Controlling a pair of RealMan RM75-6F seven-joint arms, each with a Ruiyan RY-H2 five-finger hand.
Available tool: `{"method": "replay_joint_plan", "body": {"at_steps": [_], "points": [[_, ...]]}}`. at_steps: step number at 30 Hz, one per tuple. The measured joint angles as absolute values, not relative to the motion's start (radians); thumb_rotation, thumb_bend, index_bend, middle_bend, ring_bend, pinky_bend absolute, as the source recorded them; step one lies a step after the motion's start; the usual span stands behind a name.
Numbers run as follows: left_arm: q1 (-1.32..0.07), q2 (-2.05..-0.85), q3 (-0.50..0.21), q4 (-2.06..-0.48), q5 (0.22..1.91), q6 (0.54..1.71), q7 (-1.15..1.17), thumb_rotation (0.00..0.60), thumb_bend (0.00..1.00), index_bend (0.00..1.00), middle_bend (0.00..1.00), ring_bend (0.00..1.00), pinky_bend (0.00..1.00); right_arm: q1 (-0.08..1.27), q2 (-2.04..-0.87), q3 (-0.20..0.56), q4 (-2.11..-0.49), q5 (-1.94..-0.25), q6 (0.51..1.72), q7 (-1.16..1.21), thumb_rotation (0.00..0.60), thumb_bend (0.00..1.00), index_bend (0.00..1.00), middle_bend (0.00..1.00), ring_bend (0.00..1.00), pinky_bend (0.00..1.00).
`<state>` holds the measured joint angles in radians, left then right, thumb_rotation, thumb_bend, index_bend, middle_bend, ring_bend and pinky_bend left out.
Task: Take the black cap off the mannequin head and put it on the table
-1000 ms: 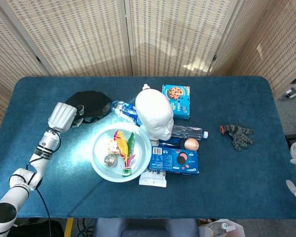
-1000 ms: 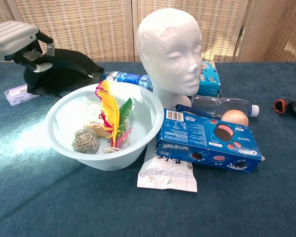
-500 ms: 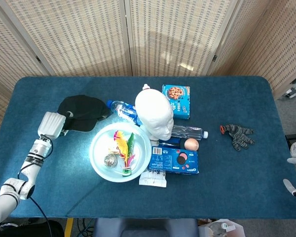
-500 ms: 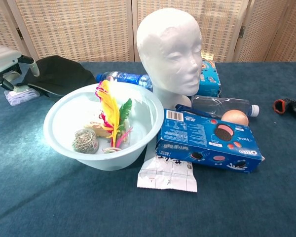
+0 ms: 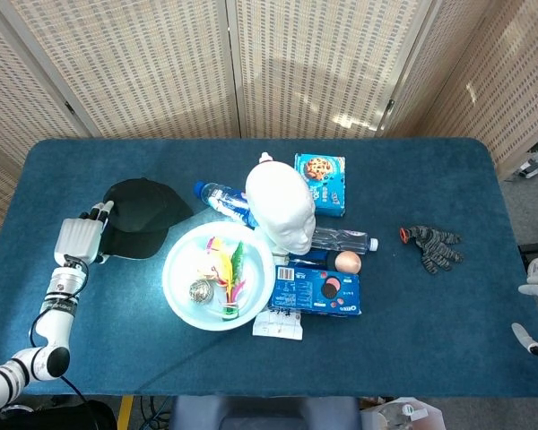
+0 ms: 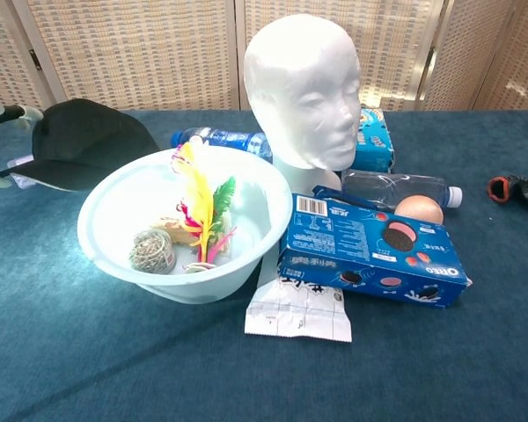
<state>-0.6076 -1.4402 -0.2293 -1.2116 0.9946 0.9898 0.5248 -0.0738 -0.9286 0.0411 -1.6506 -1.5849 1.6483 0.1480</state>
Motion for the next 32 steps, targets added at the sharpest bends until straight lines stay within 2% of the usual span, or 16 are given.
{"method": "replay_joint_plan", "body": {"at_steps": [6,14,23,32], "points": [[-0.571,-1.356,-0.234,-1.399,0.912,1.052,0.61,0.6,0.15,0.0,0.0,0.13,0.45,-0.069,-0.93,0.04,-1.645,-1.587,1.643,0.153,0.6,0.24,0.35,0.29,0.22,0.3],[-0.537,-1.311,-0.217,-1.518,0.856,1.138,0.666,0.6,0.14,0.0,0.0,0.1,0.41,-0.071,-0.931,0.037,-1.638,-1.588,1.646,0.16,0.6,0.24,0.35,0.29,0.22,0.3],[-0.423,-1.263,-0.2,-1.647,0.961,1.296,0.476,0.6,0.14,0.0,0.0,0.1,0.38,-0.056,-0.928,0.024,-1.63,-1.591,1.599,0.149,0.6,0.24,0.35,0.29,0.22,0.3],[-0.28,-1.202,-0.12,-1.783,1.09,1.461,0.41,0.6,0.14,0.0,0.0,0.1,0.37,-0.007,-0.935,0.009,-1.615,-1.645,1.543,0.148,0.6,0.25,0.35,0.29,0.22,0.3]]}}
